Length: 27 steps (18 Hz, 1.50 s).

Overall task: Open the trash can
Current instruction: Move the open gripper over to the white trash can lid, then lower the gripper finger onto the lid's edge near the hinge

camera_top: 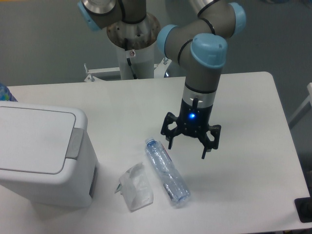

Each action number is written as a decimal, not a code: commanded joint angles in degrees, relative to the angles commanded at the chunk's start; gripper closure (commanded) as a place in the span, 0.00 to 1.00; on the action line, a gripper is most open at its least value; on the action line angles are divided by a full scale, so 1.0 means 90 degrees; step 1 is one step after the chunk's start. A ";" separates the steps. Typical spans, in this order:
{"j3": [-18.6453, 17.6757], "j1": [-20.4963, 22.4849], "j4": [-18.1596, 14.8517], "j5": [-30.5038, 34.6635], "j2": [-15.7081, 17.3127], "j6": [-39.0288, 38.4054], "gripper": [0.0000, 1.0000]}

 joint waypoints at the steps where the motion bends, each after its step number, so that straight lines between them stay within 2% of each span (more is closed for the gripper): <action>1: 0.0039 -0.0068 0.0010 -0.0204 0.0010 -0.0068 0.00; 3: 0.0186 -0.0146 0.0010 -0.0372 0.0117 -0.0573 0.00; 7: 0.0547 -0.0458 0.0010 -0.0401 0.0078 -0.1229 0.00; 16: 0.0967 -0.1025 0.0010 -0.0801 0.0098 -0.2528 0.00; 24: 0.0968 -0.1699 0.0000 -0.0850 0.0166 -0.3076 0.00; 27: 0.0841 -0.1748 0.0000 -0.0802 0.0166 -0.3038 0.00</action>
